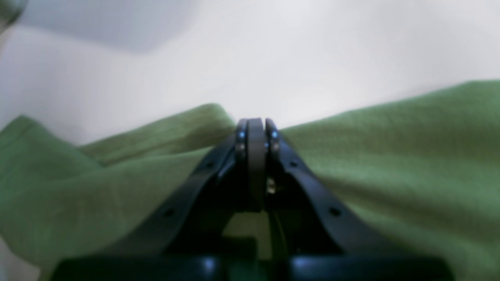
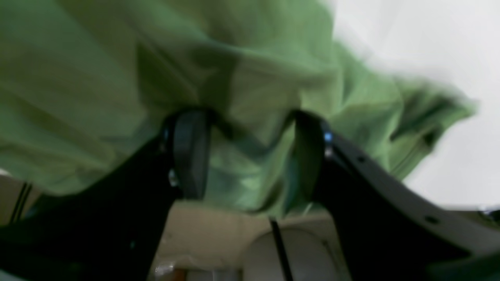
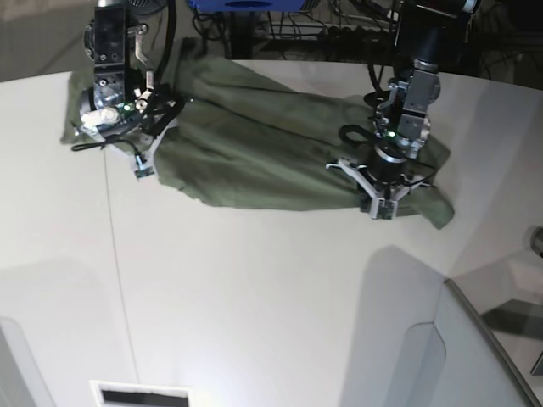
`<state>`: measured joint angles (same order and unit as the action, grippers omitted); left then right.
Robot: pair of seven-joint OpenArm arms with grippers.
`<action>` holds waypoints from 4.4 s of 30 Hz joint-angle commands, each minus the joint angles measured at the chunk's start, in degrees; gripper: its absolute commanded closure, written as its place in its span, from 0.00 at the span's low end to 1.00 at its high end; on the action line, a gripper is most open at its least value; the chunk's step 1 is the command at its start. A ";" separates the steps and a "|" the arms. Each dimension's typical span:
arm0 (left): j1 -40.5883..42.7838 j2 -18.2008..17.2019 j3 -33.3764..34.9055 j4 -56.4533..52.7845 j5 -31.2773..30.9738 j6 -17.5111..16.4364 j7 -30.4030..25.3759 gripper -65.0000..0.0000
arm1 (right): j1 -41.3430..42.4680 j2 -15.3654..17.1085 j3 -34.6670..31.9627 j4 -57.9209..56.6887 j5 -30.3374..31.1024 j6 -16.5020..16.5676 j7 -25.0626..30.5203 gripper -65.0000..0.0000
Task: Layout the t-shirt on the table in an organized manner, then fold the t-shirt properly
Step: 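Pull both held ends of the green shirt apart to stretch it, then drag the right gripper's end of the shirt away from the left gripper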
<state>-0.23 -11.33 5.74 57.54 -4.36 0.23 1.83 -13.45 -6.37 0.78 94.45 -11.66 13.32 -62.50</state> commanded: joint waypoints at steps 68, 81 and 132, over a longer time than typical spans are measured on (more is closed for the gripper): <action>2.56 -0.84 -5.87 13.54 0.18 0.96 3.41 1.00 | 27.04 2.11 -5.39 -3.33 7.57 -2.46 2.15 0.99; 2.47 -0.93 -5.87 13.54 0.27 0.96 3.41 1.00 | 33.37 3.95 -5.57 -21.27 7.31 -2.46 34.32 0.98; 2.56 -1.02 -5.87 13.45 0.36 0.96 3.41 1.00 | 34.68 4.74 -5.39 -28.65 7.40 -2.46 14.02 0.44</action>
<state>3.03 -11.81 0.05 70.08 -4.29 1.04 6.52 19.42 -1.74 -4.51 64.53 -4.43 11.00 -49.50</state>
